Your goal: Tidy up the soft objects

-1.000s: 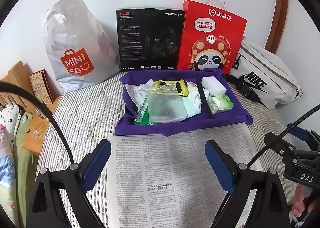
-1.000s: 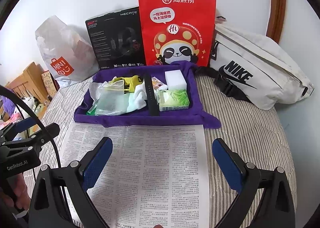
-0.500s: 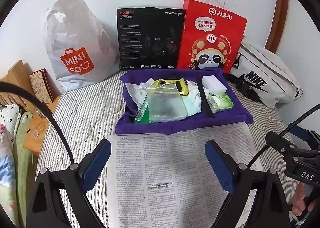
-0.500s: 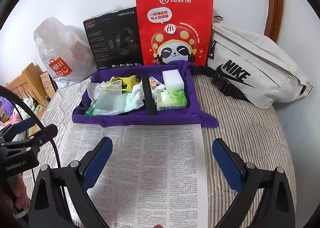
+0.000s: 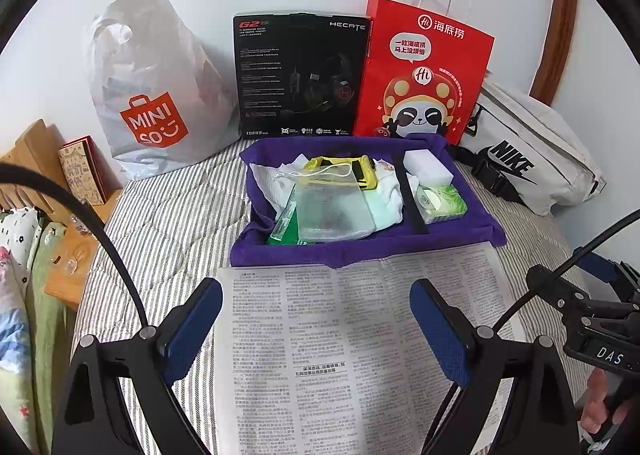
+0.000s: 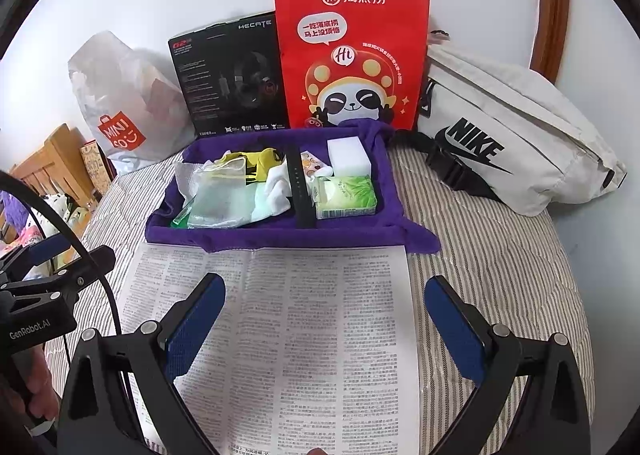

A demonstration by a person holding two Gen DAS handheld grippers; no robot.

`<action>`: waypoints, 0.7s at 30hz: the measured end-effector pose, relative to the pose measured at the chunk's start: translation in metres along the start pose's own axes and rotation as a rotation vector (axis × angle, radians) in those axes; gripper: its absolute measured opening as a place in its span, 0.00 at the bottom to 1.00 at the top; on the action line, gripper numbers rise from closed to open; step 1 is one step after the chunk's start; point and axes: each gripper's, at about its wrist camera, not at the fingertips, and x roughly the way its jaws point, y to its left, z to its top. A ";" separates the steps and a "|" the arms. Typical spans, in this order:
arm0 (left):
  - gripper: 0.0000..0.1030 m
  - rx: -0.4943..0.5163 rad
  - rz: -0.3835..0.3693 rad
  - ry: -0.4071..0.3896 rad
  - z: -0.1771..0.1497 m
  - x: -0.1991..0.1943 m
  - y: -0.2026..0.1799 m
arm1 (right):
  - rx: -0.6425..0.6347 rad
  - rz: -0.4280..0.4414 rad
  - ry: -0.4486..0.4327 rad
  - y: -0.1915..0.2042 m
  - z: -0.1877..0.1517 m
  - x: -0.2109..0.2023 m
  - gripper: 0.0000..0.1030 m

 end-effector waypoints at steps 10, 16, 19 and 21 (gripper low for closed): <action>0.93 0.002 0.001 0.000 0.000 0.000 0.000 | 0.002 0.000 -0.003 0.002 -0.001 0.000 0.96; 0.92 0.000 0.003 -0.001 0.000 -0.001 0.000 | 0.002 0.001 -0.002 0.002 0.000 0.001 0.96; 0.93 0.001 0.002 -0.002 0.000 0.000 0.000 | 0.000 0.001 -0.002 0.001 0.000 0.001 0.96; 0.93 0.002 0.002 0.001 0.000 0.000 0.000 | 0.002 0.001 -0.004 0.001 0.000 0.001 0.96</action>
